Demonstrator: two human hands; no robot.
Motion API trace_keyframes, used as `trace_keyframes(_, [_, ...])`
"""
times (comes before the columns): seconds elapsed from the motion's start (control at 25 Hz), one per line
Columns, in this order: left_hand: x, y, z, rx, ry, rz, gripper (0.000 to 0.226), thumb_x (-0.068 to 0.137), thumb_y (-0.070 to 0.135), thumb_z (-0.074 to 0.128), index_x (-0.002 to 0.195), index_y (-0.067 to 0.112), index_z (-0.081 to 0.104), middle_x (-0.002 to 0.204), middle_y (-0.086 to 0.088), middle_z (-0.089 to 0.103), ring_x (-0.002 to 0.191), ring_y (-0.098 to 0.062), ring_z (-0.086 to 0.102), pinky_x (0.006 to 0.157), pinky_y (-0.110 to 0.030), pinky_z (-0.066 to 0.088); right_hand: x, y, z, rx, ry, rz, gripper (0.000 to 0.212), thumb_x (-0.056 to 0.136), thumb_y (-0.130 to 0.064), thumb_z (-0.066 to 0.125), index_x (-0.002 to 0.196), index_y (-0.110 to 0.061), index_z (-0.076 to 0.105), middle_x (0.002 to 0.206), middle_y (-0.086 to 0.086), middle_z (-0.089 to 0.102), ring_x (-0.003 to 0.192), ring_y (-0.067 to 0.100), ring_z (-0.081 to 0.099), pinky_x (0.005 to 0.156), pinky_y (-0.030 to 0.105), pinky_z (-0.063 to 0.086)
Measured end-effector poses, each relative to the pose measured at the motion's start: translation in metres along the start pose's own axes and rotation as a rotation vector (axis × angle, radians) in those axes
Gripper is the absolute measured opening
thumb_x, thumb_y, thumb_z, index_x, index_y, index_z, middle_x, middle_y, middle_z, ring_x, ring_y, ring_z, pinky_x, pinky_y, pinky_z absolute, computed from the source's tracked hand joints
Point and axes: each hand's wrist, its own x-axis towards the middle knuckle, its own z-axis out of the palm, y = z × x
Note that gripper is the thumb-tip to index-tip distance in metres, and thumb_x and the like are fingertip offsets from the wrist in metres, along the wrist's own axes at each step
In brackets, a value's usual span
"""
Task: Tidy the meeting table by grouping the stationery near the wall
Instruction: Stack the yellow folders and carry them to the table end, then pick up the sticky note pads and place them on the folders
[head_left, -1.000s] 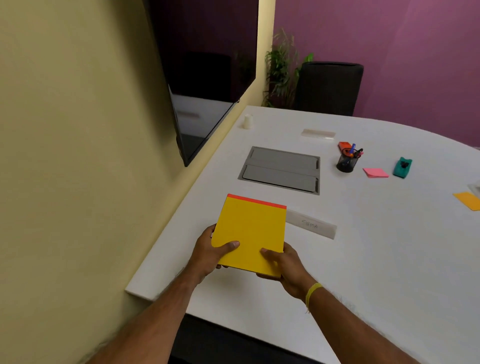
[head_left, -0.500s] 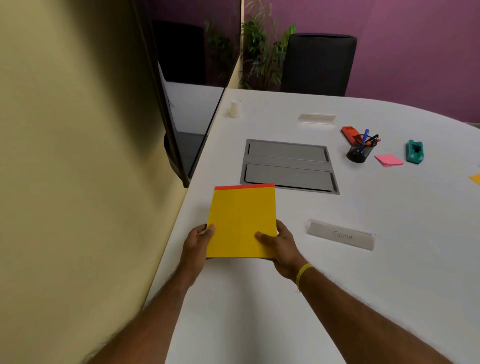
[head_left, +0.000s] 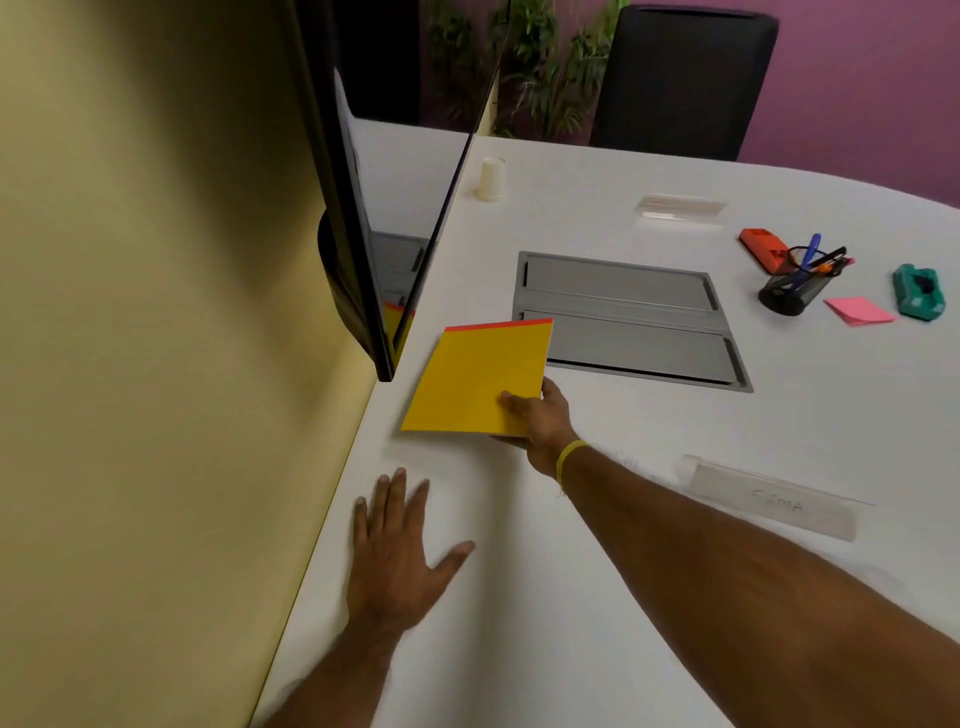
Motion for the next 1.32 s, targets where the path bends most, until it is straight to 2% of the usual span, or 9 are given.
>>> trace_keyframes(0.12, [0.003,0.0,0.003,0.028,0.001,0.001,0.093,0.08,0.086,0.024,0.152,0.027,0.027,0.163,-0.002,0.012,0.151,-0.02,0.002,0.121,-0.048,0.008,0.036,0.007,0.014,-0.014,-0.008,0.026,0.053,0.092,-0.005,0.062,0.139,-0.019,0.042,0.123,0.009,0.056,0.102,0.033,0.058,0.067,0.043,0.056])
trace_keyframes(0.28, [0.005,-0.001,0.006,0.035,0.003,-0.012,0.092,0.079,0.086,0.026,0.15,0.027,0.031,0.163,-0.001,0.015,0.151,-0.02,0.004,0.12,-0.049,0.007,0.067,0.019,0.03,-0.112,0.022,-0.025,0.049,0.09,-0.004,0.065,0.135,-0.013,0.048,0.129,0.013,0.059,0.105,0.032,0.059,0.089,0.048,0.053])
trace_keyframes(0.4, [0.007,-0.001,0.009,0.056,0.013,-0.01,0.091,0.08,0.085,0.027,0.148,0.026,0.036,0.161,-0.003,0.02,0.15,-0.023,0.011,0.118,-0.05,0.011,0.083,0.022,0.038,-0.402,0.114,-0.119,0.05,0.088,-0.015,0.07,0.131,-0.007,0.047,0.133,0.016,0.053,0.114,0.033,0.055,0.097,0.044,0.049])
trace_keyframes(0.52, [0.007,-0.002,0.008,0.075,0.005,-0.01,0.091,0.08,0.086,0.027,0.148,0.026,0.037,0.161,-0.003,0.021,0.15,-0.023,0.011,0.118,-0.05,0.012,0.091,0.018,0.045,-0.839,0.157,-0.116,0.067,0.083,-0.041,0.072,0.133,-0.006,0.044,0.133,0.016,0.039,0.124,0.035,0.042,0.103,0.046,0.043])
trace_keyframes(0.6, [0.006,-0.002,0.008,0.073,0.006,-0.012,0.091,0.08,0.085,0.028,0.147,0.026,0.038,0.161,-0.004,0.022,0.15,-0.023,0.012,0.118,-0.051,0.012,0.087,0.015,0.045,-0.976,0.165,-0.127,0.071,0.083,-0.049,0.069,0.134,-0.006,0.044,0.135,0.016,0.035,0.127,0.037,0.037,0.104,0.045,0.04])
trace_keyframes(0.84, [0.006,-0.001,0.004,0.072,-0.019,0.0,0.09,0.08,0.085,0.028,0.146,0.025,0.04,0.16,-0.005,0.024,0.149,-0.024,0.016,0.118,-0.051,0.015,0.046,0.021,0.018,-1.034,0.051,-0.229,0.079,0.088,-0.043,0.067,0.149,-0.01,0.029,0.149,0.015,0.028,0.138,0.034,0.028,0.112,0.043,0.03])
trace_keyframes(0.96, [0.004,0.001,0.002,0.072,-0.046,-0.004,0.092,0.078,0.085,0.025,0.144,0.023,0.043,0.159,-0.006,0.027,0.148,-0.026,0.02,0.118,-0.052,0.017,0.01,0.026,-0.01,-1.189,-0.02,-0.292,0.081,0.087,-0.045,0.066,0.151,-0.014,0.027,0.151,0.01,0.029,0.138,0.03,0.029,0.114,0.042,0.03])
trace_keyframes(1.12, [0.006,0.006,-0.01,0.126,-0.081,0.036,0.1,0.076,0.087,0.017,0.142,0.018,0.047,0.155,-0.013,0.034,0.144,-0.032,0.028,0.114,-0.058,0.021,-0.045,0.018,-0.056,-1.515,0.071,-0.536,0.087,0.083,-0.063,0.06,0.15,-0.017,0.028,0.153,0.007,0.03,0.141,0.028,0.025,0.118,0.043,0.02])
trace_keyframes(1.32, [-0.001,0.045,-0.059,0.143,-0.055,0.121,0.107,0.073,0.091,0.009,0.149,0.021,0.034,0.159,-0.013,0.024,0.148,-0.03,0.019,0.118,-0.057,0.012,-0.119,0.002,-0.117,-1.655,0.122,-0.506,0.095,0.082,-0.073,0.05,0.155,-0.024,0.015,0.163,0.006,0.011,0.15,0.028,0.005,0.121,0.051,-0.001])
